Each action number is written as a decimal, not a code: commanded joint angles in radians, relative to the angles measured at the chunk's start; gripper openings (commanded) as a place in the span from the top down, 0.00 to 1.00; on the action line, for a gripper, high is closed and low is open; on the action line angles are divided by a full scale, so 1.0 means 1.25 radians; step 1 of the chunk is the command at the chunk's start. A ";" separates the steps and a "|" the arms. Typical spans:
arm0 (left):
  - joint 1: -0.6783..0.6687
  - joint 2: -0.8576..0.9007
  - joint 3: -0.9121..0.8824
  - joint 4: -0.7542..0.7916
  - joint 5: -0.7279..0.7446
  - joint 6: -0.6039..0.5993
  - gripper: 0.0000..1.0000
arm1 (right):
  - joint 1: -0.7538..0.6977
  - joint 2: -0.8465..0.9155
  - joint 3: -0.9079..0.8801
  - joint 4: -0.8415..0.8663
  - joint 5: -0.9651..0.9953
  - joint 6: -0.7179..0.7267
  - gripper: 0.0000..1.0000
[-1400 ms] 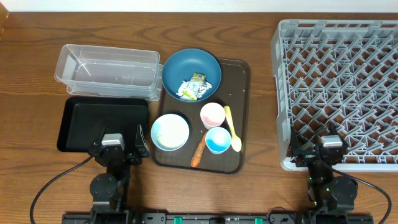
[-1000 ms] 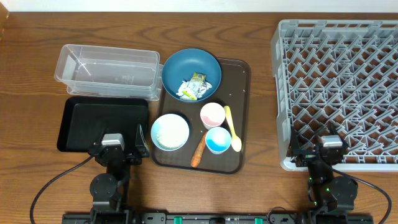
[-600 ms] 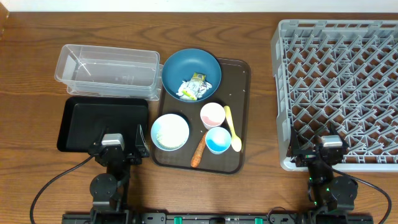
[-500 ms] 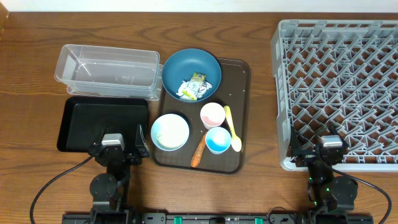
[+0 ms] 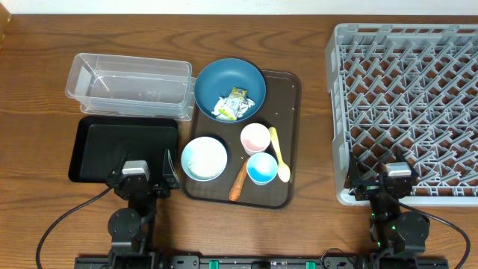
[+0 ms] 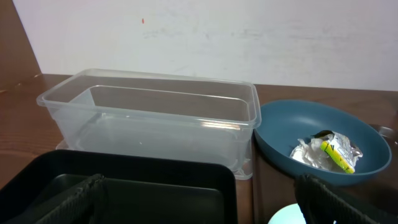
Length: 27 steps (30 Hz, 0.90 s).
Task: Sort waste into correct bins and load items into the dishwasher rack
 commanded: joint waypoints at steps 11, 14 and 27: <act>0.003 -0.005 -0.012 -0.036 -0.007 0.014 0.03 | 0.010 -0.006 -0.001 -0.003 0.003 -0.012 0.01; 0.003 -0.005 -0.012 -0.036 -0.007 0.014 0.03 | 0.010 -0.006 -0.001 -0.003 0.003 -0.013 0.01; 0.003 0.009 -0.005 -0.037 -0.007 -0.120 0.03 | 0.009 -0.006 -0.001 0.031 0.018 0.057 0.01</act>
